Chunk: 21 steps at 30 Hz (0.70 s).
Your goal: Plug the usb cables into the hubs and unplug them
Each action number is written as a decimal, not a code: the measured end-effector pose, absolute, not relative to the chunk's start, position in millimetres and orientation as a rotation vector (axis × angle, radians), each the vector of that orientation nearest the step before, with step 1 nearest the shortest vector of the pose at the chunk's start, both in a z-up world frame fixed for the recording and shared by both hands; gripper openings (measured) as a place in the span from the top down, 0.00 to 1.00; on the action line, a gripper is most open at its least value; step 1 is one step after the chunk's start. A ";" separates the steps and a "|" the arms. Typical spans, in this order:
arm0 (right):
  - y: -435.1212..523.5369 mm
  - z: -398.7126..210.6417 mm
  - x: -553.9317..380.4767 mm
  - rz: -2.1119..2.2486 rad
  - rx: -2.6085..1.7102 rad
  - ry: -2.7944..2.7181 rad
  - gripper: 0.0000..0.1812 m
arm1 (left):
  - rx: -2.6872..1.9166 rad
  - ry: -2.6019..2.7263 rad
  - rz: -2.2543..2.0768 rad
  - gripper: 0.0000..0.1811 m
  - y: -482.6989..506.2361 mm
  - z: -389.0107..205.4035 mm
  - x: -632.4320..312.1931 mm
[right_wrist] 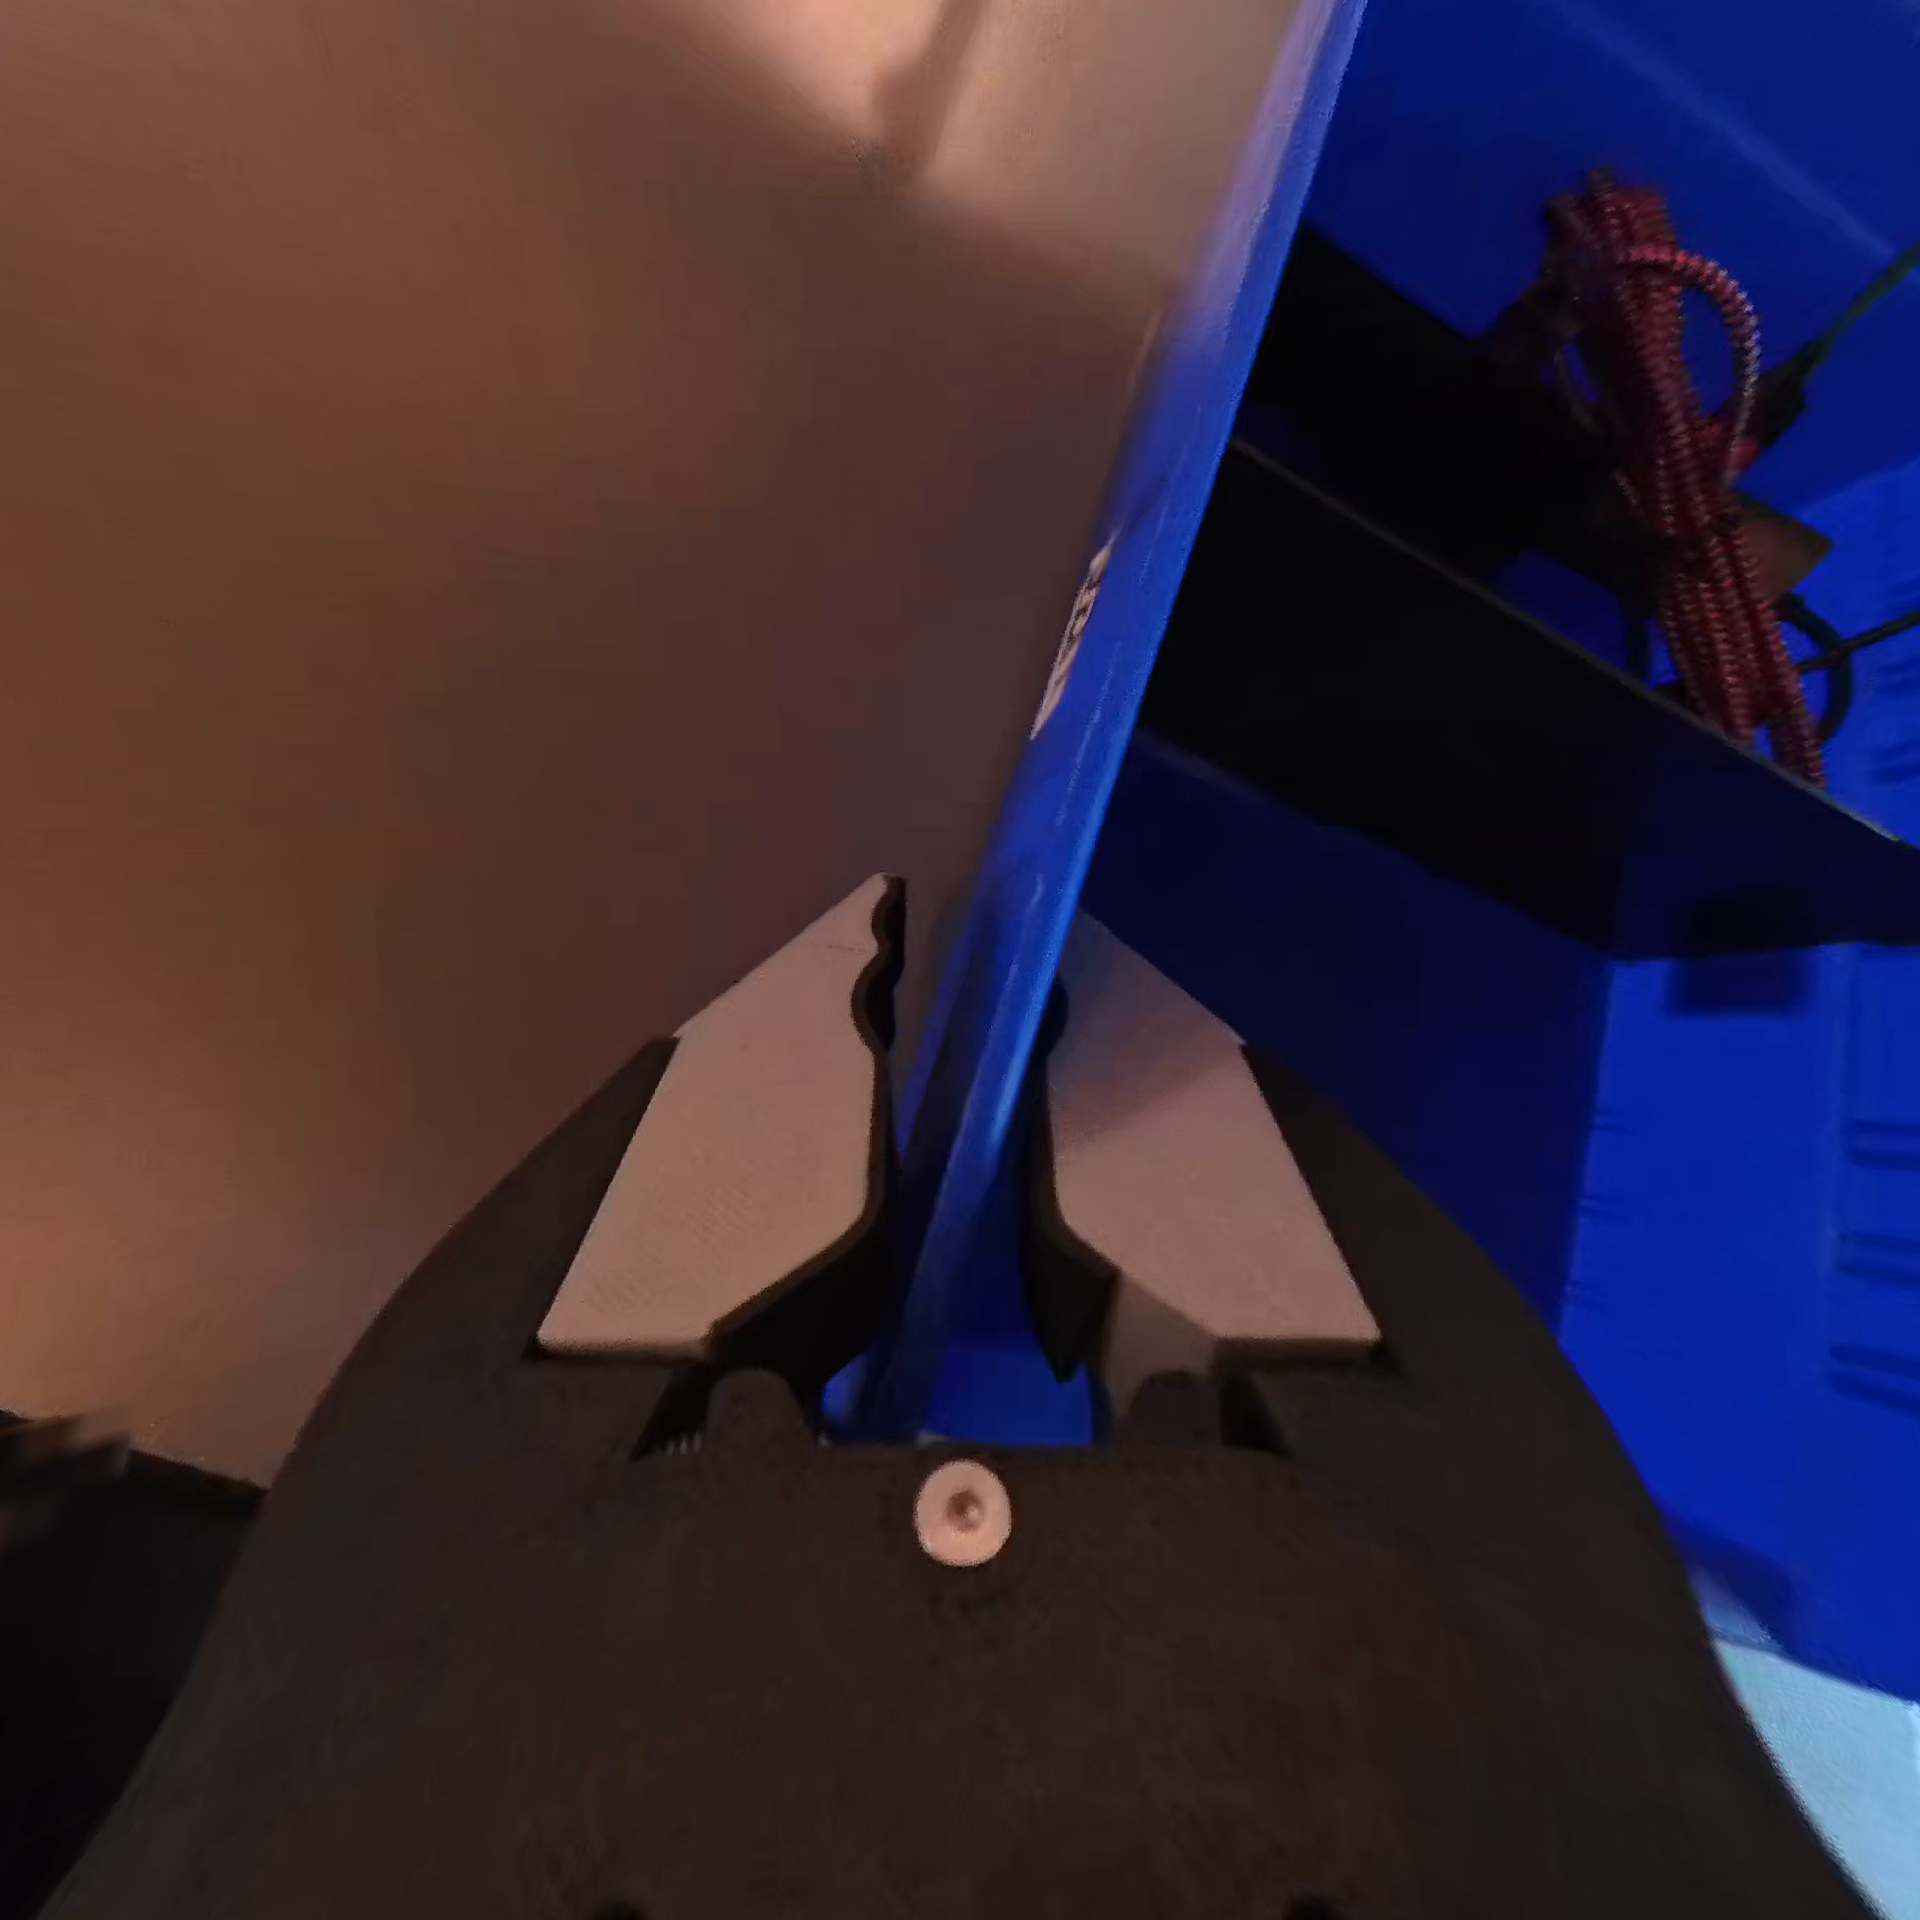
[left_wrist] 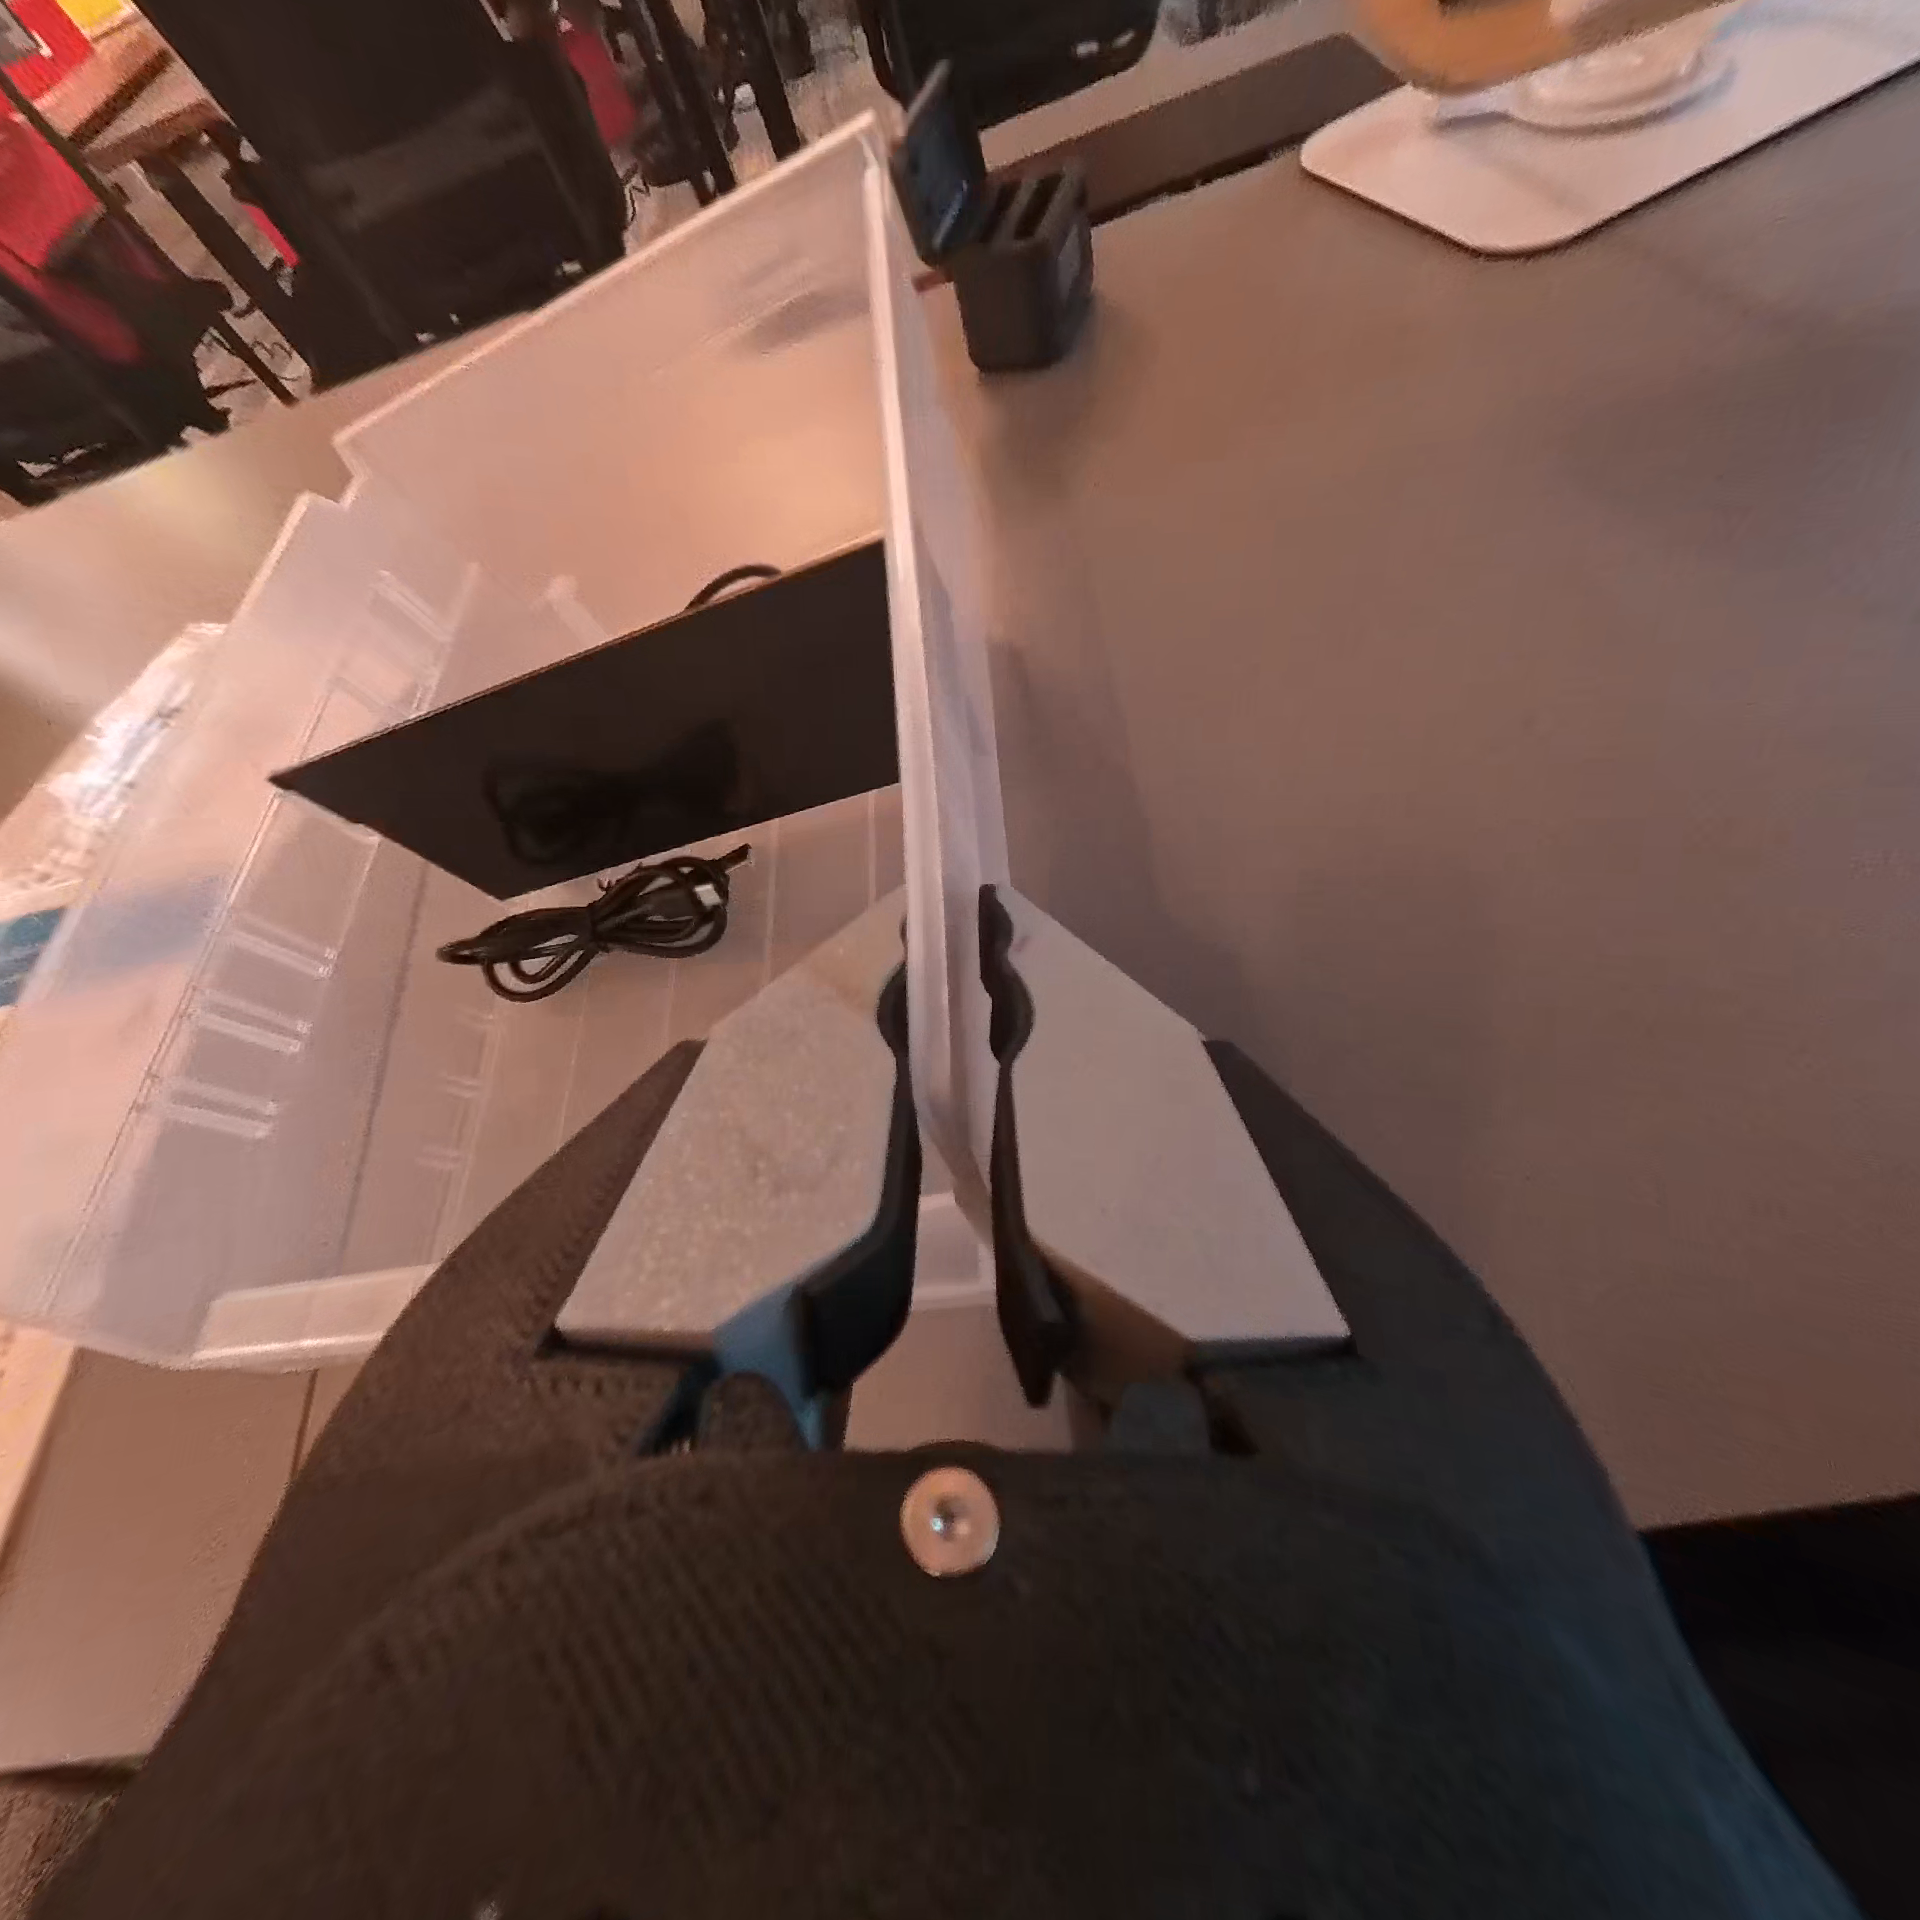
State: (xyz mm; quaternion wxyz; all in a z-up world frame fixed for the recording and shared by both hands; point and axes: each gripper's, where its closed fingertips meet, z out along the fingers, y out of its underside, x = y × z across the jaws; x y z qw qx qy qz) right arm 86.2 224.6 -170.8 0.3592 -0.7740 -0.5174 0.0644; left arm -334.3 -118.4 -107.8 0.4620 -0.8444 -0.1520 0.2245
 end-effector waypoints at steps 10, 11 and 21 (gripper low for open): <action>52.8 -169.9 -116.4 0.400 -1.869 -1.517 0.77 | -1.871 -0.354 0.584 0.97 -147.8 -38.6 -332.2; 30.1 -169.5 -144.8 0.449 -1.846 -1.534 0.75 | -1.854 -0.357 0.598 0.97 -151.8 -34.6 -333.1; -166.8 -135.1 -277.6 0.613 -1.516 -1.739 0.52 | -1.742 -0.413 0.740 0.97 -209.0 4.3 -338.8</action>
